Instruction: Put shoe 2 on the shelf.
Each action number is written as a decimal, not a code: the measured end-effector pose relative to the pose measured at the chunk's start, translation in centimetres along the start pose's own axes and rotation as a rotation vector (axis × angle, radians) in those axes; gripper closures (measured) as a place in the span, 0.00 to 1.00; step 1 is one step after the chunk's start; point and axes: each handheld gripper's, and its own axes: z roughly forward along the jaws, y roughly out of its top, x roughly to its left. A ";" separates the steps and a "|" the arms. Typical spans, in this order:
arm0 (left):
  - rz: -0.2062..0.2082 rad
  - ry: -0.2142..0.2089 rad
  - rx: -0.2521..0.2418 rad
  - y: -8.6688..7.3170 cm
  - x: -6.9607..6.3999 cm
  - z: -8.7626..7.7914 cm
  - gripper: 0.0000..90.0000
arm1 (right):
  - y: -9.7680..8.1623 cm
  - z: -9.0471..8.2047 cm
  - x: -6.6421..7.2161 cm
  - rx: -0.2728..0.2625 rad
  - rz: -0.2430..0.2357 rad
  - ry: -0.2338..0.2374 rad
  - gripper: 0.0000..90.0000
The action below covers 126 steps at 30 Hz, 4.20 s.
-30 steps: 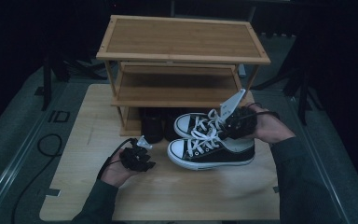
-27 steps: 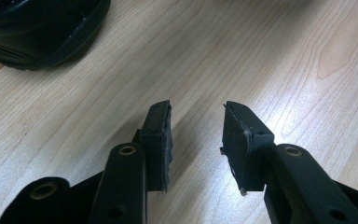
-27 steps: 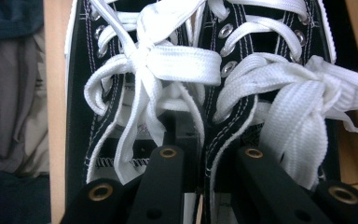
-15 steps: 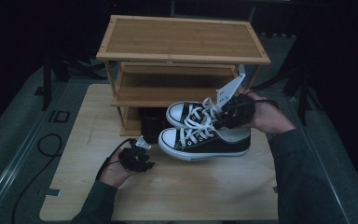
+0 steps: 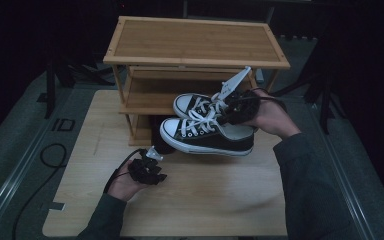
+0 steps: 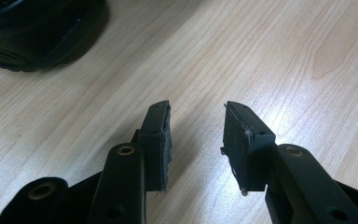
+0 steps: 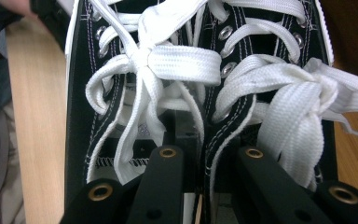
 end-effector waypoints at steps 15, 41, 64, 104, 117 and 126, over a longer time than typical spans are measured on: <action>-0.001 -0.006 0.000 -0.1 0.0 0.1 0.69 | 1.4 1.4 -0.8 -0.017 0.084 -0.043 0.94; -0.001 -0.009 0.002 -0.1 0.0 0.2 0.68 | 2.2 2.2 -1.5 -0.095 0.243 -0.250 0.95; -0.003 -0.009 -0.004 -0.1 0.0 0.1 0.69 | 2.3 3.2 -2.0 -0.126 0.385 -0.357 0.95; 0.012 -0.015 -0.014 0.8 -0.3 -0.6 0.69 | 1.0 1.2 -3.0 -0.090 0.334 -0.332 0.58; 0.017 -0.015 -0.020 1.2 -0.3 -0.9 0.68 | 0.7 -0.5 -2.7 -0.165 0.271 -0.246 0.87; -0.006 -0.028 -0.050 1.5 0.4 -1.8 0.68 | 0.2 -0.6 -2.8 -0.199 0.263 -0.173 0.98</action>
